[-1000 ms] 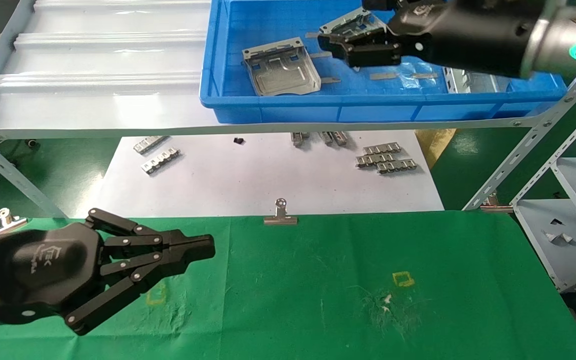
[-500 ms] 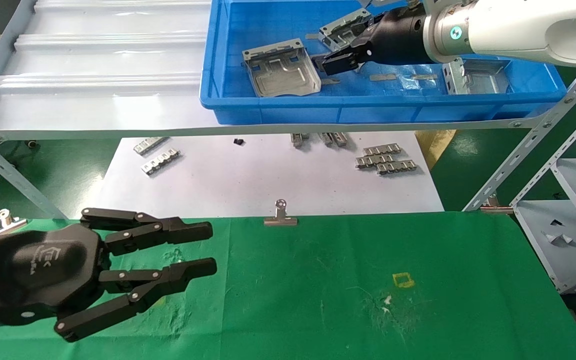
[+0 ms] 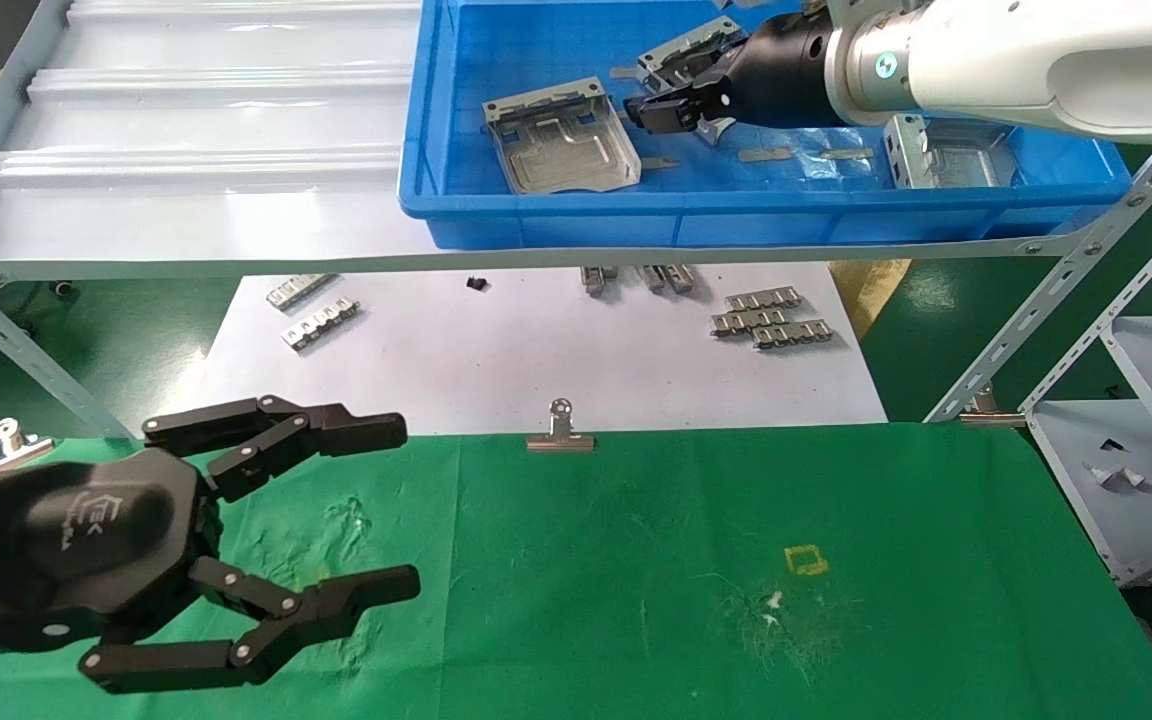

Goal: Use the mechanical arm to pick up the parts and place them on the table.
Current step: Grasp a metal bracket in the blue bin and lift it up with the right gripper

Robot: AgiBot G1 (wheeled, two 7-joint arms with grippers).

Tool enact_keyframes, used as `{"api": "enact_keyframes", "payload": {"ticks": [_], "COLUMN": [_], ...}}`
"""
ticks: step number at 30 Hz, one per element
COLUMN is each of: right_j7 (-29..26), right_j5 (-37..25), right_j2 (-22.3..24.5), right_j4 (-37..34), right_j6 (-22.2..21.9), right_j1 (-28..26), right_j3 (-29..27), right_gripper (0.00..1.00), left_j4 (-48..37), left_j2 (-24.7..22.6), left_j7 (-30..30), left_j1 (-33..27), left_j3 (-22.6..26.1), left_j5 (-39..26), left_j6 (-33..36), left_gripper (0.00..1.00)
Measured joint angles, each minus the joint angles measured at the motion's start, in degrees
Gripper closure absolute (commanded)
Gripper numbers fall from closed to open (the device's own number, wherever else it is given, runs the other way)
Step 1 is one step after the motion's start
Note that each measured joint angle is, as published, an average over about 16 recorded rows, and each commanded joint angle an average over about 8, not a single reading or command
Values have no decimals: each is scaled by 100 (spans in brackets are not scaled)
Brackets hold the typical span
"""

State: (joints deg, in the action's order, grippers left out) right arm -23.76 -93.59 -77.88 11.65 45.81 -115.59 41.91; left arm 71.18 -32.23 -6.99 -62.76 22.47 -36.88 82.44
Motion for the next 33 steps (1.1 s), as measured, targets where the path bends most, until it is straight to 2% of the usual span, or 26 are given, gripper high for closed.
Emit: {"api": "enact_keyframes", "payload": {"ticks": [13, 23, 28, 33], "right_j7": [-439, -437, -233, 107], "right_j5": [-47, 110, 299, 548], "right_j2": [18, 75, 179, 391], "right_j4": [358, 504, 600, 764], "right_j6": [-152, -156, 3, 426], "right_j1": [102, 94, -2, -189], "right_j3": [425, 560, 506, 392], "right_gripper": [100, 100, 100, 100], "left_j4": [0, 0, 0, 0], "left_j2": [0, 0, 0, 0], "left_j7": [0, 0, 0, 0], "left_j1": [0, 0, 0, 0], "left_j3": [0, 0, 0, 0], "left_j5": [0, 0, 0, 0], "left_j6": [0, 0, 0, 0], "left_gripper": [0, 0, 0, 0]}}
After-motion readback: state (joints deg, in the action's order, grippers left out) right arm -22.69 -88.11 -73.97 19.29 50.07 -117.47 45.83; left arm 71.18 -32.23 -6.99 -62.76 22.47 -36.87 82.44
